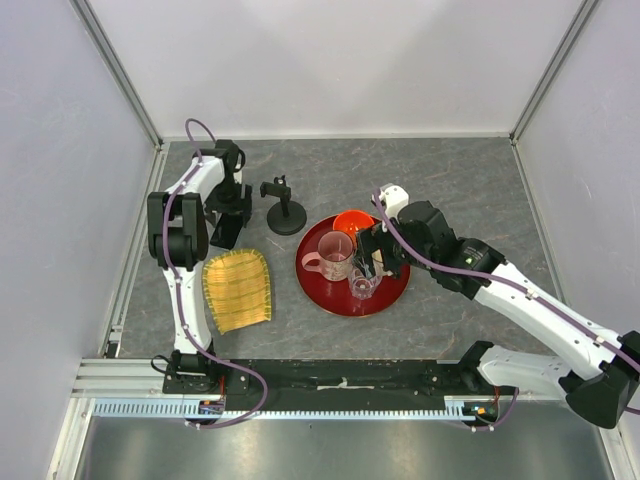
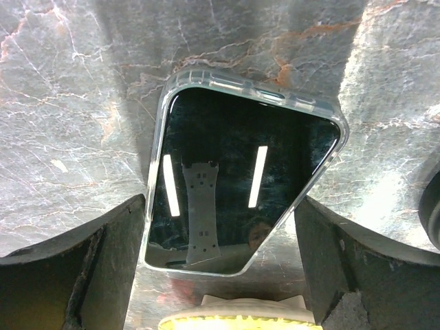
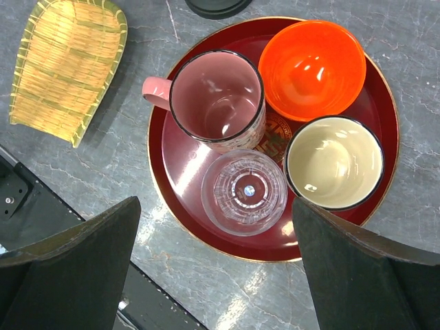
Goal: Place the phone on the phone stand
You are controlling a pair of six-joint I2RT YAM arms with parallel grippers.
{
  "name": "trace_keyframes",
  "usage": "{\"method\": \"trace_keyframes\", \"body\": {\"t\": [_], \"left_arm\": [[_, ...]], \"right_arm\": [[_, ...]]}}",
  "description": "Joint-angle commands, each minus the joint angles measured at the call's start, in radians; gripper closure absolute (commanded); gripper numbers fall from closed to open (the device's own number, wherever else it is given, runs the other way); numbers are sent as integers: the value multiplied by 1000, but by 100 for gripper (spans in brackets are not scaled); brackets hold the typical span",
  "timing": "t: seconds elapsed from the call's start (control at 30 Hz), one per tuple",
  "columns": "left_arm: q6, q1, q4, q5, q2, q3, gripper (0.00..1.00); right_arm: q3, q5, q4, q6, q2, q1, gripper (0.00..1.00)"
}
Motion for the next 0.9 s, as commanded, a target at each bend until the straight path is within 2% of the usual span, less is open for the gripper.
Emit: {"method": "trace_keyframes", "body": {"t": [0.0,0.1,0.13,0.2,0.23,0.33,0.4,0.43,0.5,0.53,0.6,0.63,0.87], "left_arm": [[-67,45,34,-57,24,12,98],[-99,88,32,-2,29,17,98],[-100,97,32,17,30,17,91],[-95,102,29,18,27,9,68],[-93,102,31,17,20,3,51],[-63,103,56,44,-25,-37,37],[-21,99,66,72,-61,-72,34],[-9,96,84,69,-75,-87,27],[19,84,104,58,-98,-138,22],[26,80,107,58,-111,-145,16],[39,79,107,64,-120,-156,13],[42,79,107,60,-123,-158,6],[58,79,109,155,-137,-162,2]], "right_arm": [[57,-16,21,20,9,1,2],[60,-16,21,23,5,2,2],[57,-16,21,25,3,1,2],[57,-16,21,25,0,1,2],[55,-18,21,26,-1,1,2],[57,-16,21,26,-1,1,2],[57,-16,21,29,-1,1,2],[60,-18,21,28,-1,1,2],[61,-41,21,28,-3,1,2],[61,-44,23,28,-3,1,2],[64,-56,19,28,0,1,2],[66,-61,18,26,2,1,2],[61,-65,10,15,-9,1,2]]}}
